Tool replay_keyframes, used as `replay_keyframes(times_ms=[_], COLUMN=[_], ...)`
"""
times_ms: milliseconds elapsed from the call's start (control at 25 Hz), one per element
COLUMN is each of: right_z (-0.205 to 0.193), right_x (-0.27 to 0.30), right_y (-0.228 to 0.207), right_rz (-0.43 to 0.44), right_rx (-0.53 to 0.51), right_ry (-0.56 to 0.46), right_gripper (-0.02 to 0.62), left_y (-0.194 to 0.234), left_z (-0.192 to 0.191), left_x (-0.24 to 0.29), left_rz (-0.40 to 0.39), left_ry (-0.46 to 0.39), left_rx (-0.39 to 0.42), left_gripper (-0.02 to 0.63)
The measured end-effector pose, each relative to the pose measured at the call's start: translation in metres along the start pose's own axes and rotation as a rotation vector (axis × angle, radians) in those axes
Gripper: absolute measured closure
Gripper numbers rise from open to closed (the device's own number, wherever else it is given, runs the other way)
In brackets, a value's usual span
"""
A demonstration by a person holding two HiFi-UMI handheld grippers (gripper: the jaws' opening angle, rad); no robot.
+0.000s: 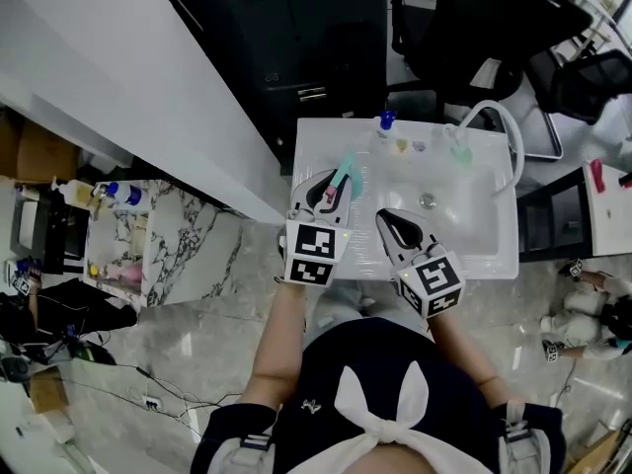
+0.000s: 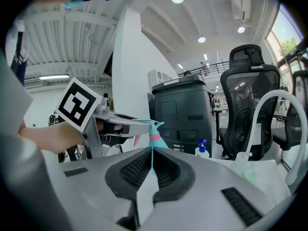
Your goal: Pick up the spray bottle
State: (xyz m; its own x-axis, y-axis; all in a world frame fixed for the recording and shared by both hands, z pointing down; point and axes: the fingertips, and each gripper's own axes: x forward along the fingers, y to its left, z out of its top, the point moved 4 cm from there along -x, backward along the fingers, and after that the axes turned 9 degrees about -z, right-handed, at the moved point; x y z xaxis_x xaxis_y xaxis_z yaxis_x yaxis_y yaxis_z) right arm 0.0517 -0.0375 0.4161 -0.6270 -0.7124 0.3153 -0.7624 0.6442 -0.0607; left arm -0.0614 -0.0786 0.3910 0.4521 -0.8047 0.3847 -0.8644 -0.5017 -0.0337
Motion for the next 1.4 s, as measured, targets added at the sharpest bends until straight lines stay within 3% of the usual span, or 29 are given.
replay_keyframes(times_ms=[640, 1400], right_z=[0.013, 0.011], right_x=[-0.012, -0.017], right_y=[-0.002, 0.007], right_rz=[0.001, 0.031], right_rx=[-0.011, -0.020], right_ry=[-0.057, -0.075], right_gripper=[0.569, 0.569], left_y=[-0.025, -0.029], left_z=[0.011, -0.001], left_x=[-0.037, -0.068], left_rz=[0.046, 0.111], left_ry=[-0.061, -0.049], left_rx=[-0.026, -0.033], left_gripper=[0.523, 0.523])
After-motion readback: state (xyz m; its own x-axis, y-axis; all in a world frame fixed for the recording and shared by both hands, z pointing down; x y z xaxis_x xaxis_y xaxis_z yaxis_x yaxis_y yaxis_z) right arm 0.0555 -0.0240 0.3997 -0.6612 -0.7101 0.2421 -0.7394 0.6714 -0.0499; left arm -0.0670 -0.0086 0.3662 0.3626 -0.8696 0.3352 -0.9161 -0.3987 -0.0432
